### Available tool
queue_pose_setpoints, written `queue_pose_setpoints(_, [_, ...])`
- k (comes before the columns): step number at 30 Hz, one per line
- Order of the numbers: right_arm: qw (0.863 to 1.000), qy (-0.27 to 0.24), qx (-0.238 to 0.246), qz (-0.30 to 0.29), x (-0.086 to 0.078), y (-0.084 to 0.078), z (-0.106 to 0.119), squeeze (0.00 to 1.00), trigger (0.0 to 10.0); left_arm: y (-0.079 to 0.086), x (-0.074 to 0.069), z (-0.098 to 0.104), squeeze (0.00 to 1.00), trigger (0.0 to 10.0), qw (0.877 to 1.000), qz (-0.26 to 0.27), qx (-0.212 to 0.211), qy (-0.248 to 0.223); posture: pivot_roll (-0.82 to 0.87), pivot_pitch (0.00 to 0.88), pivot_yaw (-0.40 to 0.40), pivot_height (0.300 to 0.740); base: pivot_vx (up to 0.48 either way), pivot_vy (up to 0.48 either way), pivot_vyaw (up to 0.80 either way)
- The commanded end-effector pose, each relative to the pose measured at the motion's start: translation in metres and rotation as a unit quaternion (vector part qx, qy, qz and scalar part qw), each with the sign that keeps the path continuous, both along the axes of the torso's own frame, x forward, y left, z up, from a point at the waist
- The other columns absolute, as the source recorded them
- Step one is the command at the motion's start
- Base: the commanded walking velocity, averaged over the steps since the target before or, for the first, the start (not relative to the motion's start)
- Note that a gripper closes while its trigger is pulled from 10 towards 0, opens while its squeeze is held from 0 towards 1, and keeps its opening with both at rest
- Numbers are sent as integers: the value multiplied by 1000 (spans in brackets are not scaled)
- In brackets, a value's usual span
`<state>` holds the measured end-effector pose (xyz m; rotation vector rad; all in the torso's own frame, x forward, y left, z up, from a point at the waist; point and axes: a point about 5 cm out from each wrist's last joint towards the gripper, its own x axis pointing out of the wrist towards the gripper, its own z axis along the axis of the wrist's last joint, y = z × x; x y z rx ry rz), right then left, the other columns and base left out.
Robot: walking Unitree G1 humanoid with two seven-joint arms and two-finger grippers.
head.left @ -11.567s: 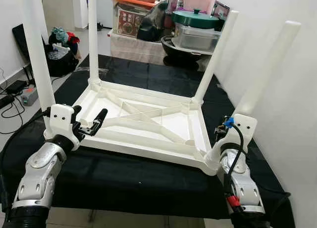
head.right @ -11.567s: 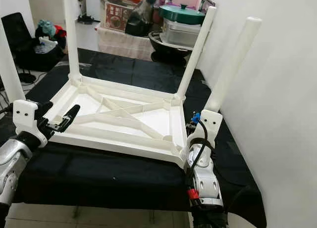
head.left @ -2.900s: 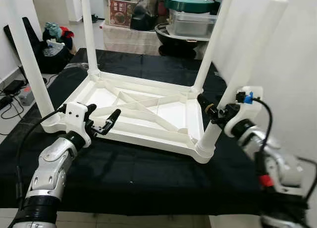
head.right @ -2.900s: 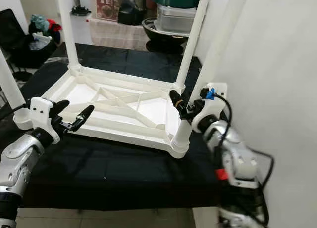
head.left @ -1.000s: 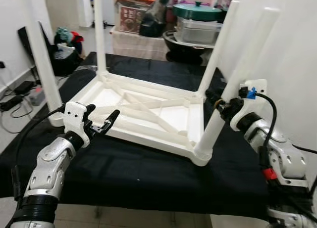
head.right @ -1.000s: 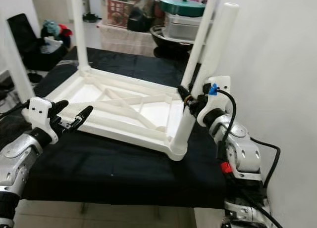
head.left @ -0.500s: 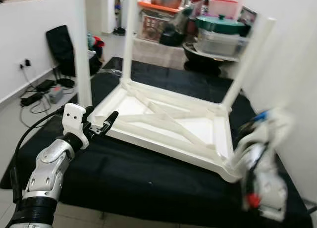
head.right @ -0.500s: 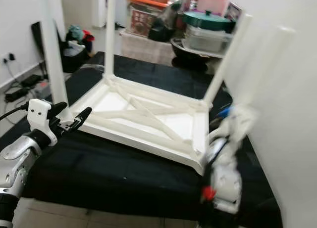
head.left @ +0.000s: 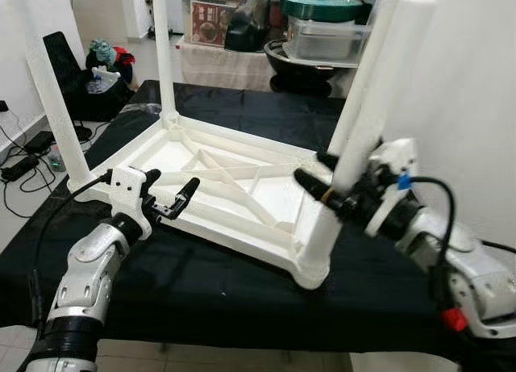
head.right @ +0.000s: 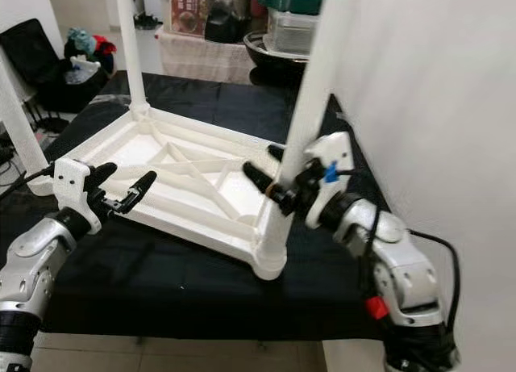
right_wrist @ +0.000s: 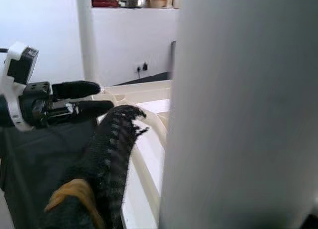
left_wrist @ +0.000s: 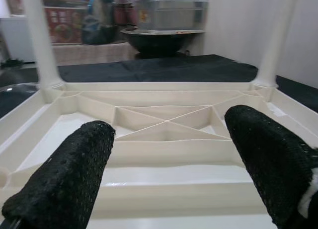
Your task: Building children table
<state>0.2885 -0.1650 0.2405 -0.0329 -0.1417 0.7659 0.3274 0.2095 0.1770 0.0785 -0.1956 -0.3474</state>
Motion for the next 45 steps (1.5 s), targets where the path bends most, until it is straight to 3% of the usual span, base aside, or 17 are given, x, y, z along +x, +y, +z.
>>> queue_pose_setpoints(1, [1000, -4, -3, 4, 2, 2, 1, 0, 10000, -2, 0, -3, 471, 10000, 1000, -2, 2, 3, 100, 0, -141, 740, 0, 0, 0])
queue_pose_setpoints(2, [999, 6, 7, -36, 13, 0, -2, 0, 0, -2, 0, -3, 471, 10000, 1000, -2, 2, 2, 104, 0, -141, 740, 0, 0, 0])
queue_pose_setpoints(9, [955, 90, -7, -282, 42, -32, -37, 0, 0, 0, -2, -3, 467, 10000, 1000, -1, 6, 4, 99, 0, -130, 740, 0, 0, 0])
queue_pose_setpoints(11, [823, 123, 62, -552, 35, -101, -59, 0, 0, 0, -1, -3, 467, 10000, 1000, -3, 7, 5, 90, 0, -120, 740, 0, 0, 0])
queue_pose_setpoints(12, [823, 123, 62, -552, 35, -101, -59, 0, 0, 0, -1, -3, 467, 10000, 1000, -3, 7, 5, 90, 0, -120, 740, 0, 0, 0])
queue_pose_setpoints(13, [746, 148, 97, -643, 21, -125, -74, 0, 0, -1, -1, -3, 467, 10000, 1000, -5, 6, 6, 90, 0, -115, 740, 0, 0, 0])
queue_pose_setpoints(17, [678, 163, 107, -709, -4, -129, -94, 0, 0, -4, 0, -4, 467, 10000, 1000, -11, 6, 7, 83, 0, -108, 740, 0, 0, 0])
queue_pose_setpoints(20, [679, 183, 95, -704, -9, -109, -102, 0, 0, -6, 1, -4, 467, 10000, 1000, -13, 6, 8, 76, 0, -107, 740, 0, 0, 0])
queue_pose_setpoints(23, [738, 230, 80, -630, -1, -63, -109, 0, 0, -8, 2, -4, 467, 10000, 1000, -15, 4, 10, 83, 0, -110, 740, 0, 0, 0])
queue_pose_setpoints(25, [814, 218, 83, -532, 13, -30, -94, 0, 10000, -11, 2, -5, 467, 10000, 1000, -17, 2, 11, 80, 0, -108, 740, 0, 0, 0])
queue_pose_setpoints(29, [836, 191, 86, -508, 16, -26, -83, 0, 10000, -11, 1, -6, 471, 10000, 1000, -18, 2, 12, 79, 0, -109, 740, 0, 0, 0])
queue_pose_setpoints(30, [851, 165, 80, -491, 20, -30, -74, 1000, 10000, -9, 1, -7, 471, 10000, 1000, -17, 3, 13, 82, 0, -117, 740, 0, 0, 0])
queue_pose_setpoints(31, [868, 145, 79, -468, 25, -36, -62, 1000, 10000, -7, 1, -7, 467, 10000, 1000, -14, 2, 12, 89, 0, -122, 740, 0, 0, 0])
queue_pose_setpoints(32, [888, 121, 77, -437, 32, -44, -49, 224, 10000, -6, 1, -6, 471, 10000, 1000, -12, 1, 11, 88, 0, -122, 740, 0, 0, 0])
queue_pose_setpoints(34, [921, 97, 89, -367, 36, -47, -32, 0, 10000, -4, 0, -5, 467, 10000, 1000, -10, 0, 9, 86, 0, -123, 740, 0, 0, 0])
queue_pose_setpoints(39, [981, 12, 87, -175, 24, -41, 6, 0, 10000, -3, 0, -5, 463, 10000, 1000, -8, 1, 8, 86, 0, -125, 740, 0, 0, 0])
queue_pose_setpoints(45, [986, -7, 54, -155, 20, -44, 8, 0, 9137, -4, 0, -4, 467, 10000, 1000, -8, 1, 6, 93, 0, -132, 740, 0, 0, 0])
